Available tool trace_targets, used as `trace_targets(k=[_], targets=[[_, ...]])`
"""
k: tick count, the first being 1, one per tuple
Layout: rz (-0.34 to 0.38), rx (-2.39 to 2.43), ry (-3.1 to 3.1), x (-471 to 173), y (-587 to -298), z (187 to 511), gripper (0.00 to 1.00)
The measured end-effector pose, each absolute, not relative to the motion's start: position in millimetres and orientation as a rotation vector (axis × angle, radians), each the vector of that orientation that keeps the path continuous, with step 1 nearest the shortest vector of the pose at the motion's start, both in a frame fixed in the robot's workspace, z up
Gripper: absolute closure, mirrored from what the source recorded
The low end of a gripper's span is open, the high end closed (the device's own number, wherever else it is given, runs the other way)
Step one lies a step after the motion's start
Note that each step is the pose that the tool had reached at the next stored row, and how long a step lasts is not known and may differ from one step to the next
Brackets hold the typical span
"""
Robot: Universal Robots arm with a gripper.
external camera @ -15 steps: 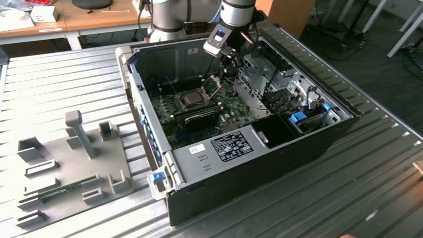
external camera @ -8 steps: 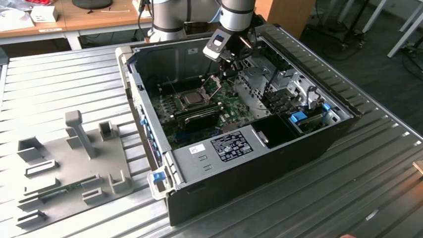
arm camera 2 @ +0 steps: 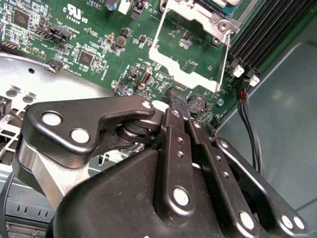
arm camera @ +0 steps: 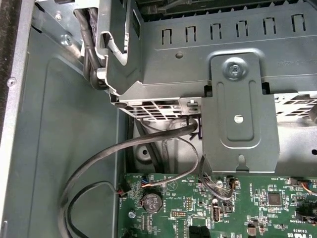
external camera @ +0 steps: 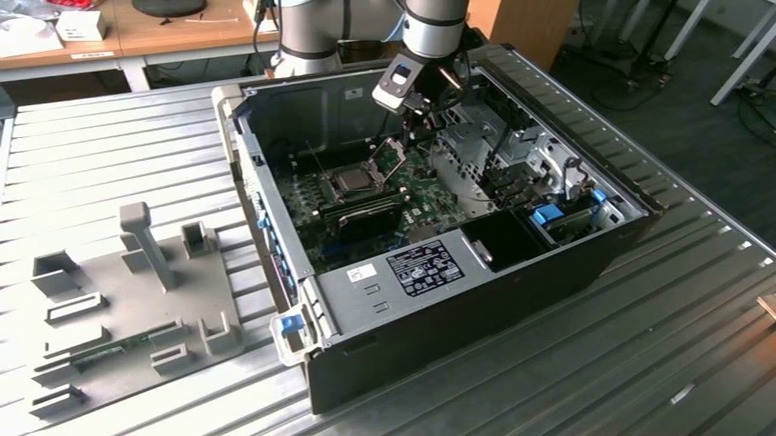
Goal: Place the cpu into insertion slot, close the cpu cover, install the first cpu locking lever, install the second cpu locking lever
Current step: 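Close the cpu cover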
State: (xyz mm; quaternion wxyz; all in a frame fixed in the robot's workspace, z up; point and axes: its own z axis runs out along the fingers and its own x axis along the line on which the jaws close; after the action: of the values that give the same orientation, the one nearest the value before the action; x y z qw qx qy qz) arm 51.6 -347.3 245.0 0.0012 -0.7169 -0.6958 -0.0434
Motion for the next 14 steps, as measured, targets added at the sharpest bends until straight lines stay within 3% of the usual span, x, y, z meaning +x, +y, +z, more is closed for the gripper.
trace_targets(k=[14], targets=[[-0.137,-2.251,-2.185,46.0,-347.2,245.0,0.89]])
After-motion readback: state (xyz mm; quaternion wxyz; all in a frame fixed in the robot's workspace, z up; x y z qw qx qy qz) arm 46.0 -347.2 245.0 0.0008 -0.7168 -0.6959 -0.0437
